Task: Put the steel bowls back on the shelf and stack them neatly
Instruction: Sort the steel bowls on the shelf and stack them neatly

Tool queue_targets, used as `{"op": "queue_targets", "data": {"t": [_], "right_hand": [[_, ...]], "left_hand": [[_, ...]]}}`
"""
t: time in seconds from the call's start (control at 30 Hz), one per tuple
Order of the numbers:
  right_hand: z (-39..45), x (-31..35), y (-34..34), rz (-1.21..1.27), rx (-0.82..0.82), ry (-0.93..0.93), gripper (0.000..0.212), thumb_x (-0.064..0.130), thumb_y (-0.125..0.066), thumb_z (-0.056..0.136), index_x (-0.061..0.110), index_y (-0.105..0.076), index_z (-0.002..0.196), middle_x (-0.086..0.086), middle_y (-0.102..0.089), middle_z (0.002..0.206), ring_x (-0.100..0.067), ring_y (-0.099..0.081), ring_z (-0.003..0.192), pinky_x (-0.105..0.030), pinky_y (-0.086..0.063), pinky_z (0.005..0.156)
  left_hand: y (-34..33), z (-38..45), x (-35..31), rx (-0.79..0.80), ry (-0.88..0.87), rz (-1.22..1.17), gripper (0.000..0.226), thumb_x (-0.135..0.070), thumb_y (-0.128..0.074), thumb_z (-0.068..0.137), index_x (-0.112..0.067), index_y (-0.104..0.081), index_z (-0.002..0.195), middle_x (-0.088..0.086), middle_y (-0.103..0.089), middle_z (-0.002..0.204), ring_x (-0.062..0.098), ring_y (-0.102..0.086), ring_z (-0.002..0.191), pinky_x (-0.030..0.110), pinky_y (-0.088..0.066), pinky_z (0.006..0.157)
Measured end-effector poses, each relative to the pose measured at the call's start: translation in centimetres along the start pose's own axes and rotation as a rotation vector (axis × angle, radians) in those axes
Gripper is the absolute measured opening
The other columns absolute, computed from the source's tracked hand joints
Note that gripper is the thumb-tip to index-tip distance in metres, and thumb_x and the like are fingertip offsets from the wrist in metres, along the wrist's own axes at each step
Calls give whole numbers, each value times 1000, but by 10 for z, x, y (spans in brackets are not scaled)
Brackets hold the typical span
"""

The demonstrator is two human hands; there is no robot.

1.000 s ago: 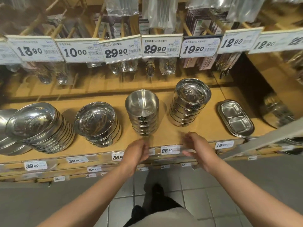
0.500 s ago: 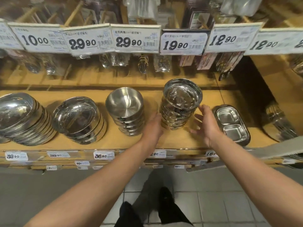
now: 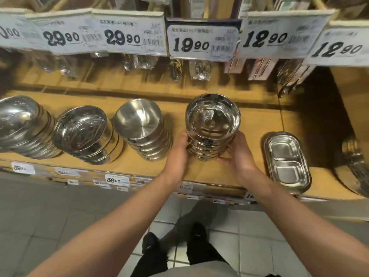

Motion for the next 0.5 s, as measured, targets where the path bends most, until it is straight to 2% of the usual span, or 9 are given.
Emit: {"op": "queue_targets", "data": {"t": [0.07,0.2,0.37,0.5], "right_hand": [[-2,-3,-2,23,-5,-5,44,56,-35,104,30,-51,136,13,-61,126,-9,-55,119,-39,-51,89],[-3,-7,-4,34,-21,-32,47,55,-35,104,29,-52,139,6,-61,132,-15,-54,126,-49,-47,105],[5,-1,-10,48,-43,-29,41,48,-33,105,28,-58,131,3,-64,129,-16,-57,121,-51,-50,102],[22,11,-15,9,7,23,41,49,-36,103,26,-57,130,0,-65,128,-20,-57,121,-49,-54,94]], "left_hand": [[2,-4,2,1,-10,-10,32,-39,-36,107,-40,-68,109,-28,-73,101,-15,-65,91,21,-51,78],[3,-10,4,26,-4,-45,43,-36,-36,107,-51,-73,93,-30,-73,98,-15,-66,89,10,-53,67],[6,-5,7,-35,-32,-87,32,-39,-39,106,-43,-72,106,-22,-75,105,-7,-68,96,20,-50,79],[3,13,2,-58,-53,-126,37,-35,-37,107,-40,-73,101,-23,-75,98,-12,-67,90,31,-47,90]]}}
Point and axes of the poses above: each hand's wrist, its own z-axis towards the middle knuckle, its own y-axis out of the back of the hand, x = y × z, the point moved 6 cm from there along z, towards the middle knuckle
